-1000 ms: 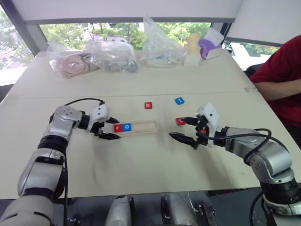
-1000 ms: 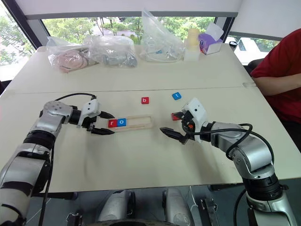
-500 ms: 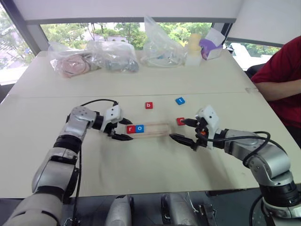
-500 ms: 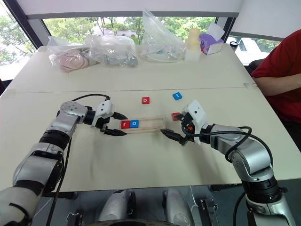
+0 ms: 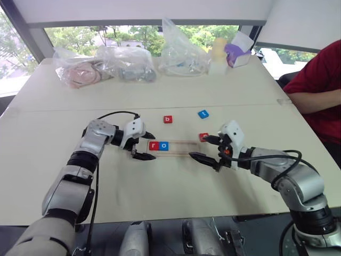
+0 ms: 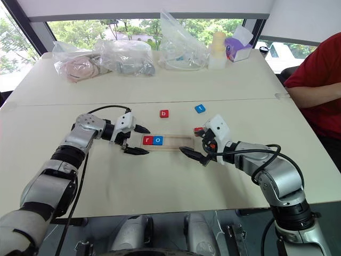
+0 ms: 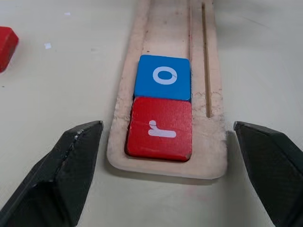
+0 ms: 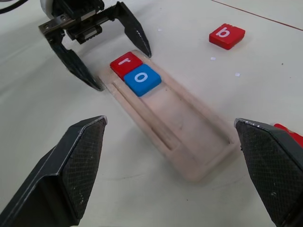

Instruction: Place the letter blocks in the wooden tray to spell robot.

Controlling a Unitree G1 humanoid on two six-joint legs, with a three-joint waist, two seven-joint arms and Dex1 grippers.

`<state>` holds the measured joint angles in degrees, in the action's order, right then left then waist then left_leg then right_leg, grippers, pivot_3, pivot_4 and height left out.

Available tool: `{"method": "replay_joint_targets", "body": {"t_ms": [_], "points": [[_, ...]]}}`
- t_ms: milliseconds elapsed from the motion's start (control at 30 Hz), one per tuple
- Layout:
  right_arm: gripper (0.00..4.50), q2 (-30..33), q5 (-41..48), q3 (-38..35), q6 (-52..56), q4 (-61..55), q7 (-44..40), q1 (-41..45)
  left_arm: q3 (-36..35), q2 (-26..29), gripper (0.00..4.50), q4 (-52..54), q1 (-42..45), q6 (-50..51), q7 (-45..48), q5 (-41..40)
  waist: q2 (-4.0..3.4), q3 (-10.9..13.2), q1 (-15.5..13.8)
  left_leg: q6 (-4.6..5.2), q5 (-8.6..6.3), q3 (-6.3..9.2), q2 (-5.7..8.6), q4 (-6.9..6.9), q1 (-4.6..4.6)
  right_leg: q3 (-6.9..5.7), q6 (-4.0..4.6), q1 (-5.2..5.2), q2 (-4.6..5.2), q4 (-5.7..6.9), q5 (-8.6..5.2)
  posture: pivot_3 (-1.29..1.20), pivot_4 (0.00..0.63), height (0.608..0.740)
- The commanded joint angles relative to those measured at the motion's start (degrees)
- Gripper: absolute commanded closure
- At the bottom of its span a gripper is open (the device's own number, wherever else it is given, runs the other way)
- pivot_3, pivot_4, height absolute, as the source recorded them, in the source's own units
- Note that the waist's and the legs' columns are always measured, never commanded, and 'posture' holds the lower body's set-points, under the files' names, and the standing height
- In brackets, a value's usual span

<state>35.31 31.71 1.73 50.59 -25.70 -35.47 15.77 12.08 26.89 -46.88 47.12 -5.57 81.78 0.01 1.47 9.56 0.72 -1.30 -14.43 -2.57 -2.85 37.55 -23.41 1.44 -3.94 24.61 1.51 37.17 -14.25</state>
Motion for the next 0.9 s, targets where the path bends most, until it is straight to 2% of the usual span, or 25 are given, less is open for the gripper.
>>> {"method": "replay_joint_targets", "body": {"t_ms": [33, 233, 400, 567, 667, 900], "points": [[0.00, -0.31, 0.06, -0.43, -1.07, -1.66, 0.06, 1.00, -0.54, 1.50, 0.03, 2.89, 0.12, -0.02, -1.17, 0.05, 0.01, 0.00, 0.05, 0.00, 0.00, 0.00, 0.00, 0.00, 0.00, 0.00, 0.00, 0.00, 0.00, 0.00, 0.00, 0.00, 0.150, 0.738], [0.00, -1.53, -0.19, -0.07, -1.20, -0.74, 0.74, 2.07, -2.94, 5.03, 0.03, 9.36, -0.95, 4.78, -1.04, -3.05, 0.01, 0.01, 0.17, 0.00, 0.00, 0.01, -0.02, -0.03, 0.00, 0.00, 0.00, 0.02, -0.03, 0.01, 0.00, 0.00, 0.150, 0.738], [0.00, -5.32, -2.02, 1.17, -1.63, 4.08, 3.02, 6.72, -6.00, 10.58, 0.03, 17.80, -5.61, 10.79, -2.49, -5.39, 0.01, 0.01, 0.53, 0.00, 0.00, 0.00, -0.04, -0.10, 0.04, 0.02, 0.00, 0.04, -0.03, 0.04, 0.00, 0.00, 0.150, 0.738], [0.00, -19.67, -5.36, 0.72, 2.76, 20.42, 15.69, 19.92, -13.50, 14.50, 0.03, 25.64, -9.58, 19.78, -8.29, -10.56, 0.02, 0.02, 0.70, 0.00, 0.01, -0.01, -0.08, -0.08, 0.04, 0.02, 0.00, 0.14, -0.08, 0.18, 0.02, 0.00, 0.150, 0.738], [0.00, -28.03, -8.14, -0.81, 1.08, 31.72, 22.54, 26.54, -19.52, 14.94, 0.03, 33.33, -12.86, 25.33, -14.57, -14.19, 0.01, 0.02, 0.58, 0.00, 0.01, -0.01, -0.08, -0.12, 0.00, 0.02, -0.03, 0.22, -0.06, 0.26, 0.03, 0.00, 0.150, 0.738], [0.00, -37.24, -16.89, 1.81, -8.51, 52.20, 29.82, 35.37, -29.13, 13.50, 0.03, 56.32, -26.38, 38.27, -26.64, -22.26, 0.01, 0.02, 0.60, -0.01, 0.01, -0.07, -0.02, -0.36, -0.14, 0.08, -0.09, 0.32, 0.13, 0.06, 0.05, 0.00, 0.150, 0.738]]}}
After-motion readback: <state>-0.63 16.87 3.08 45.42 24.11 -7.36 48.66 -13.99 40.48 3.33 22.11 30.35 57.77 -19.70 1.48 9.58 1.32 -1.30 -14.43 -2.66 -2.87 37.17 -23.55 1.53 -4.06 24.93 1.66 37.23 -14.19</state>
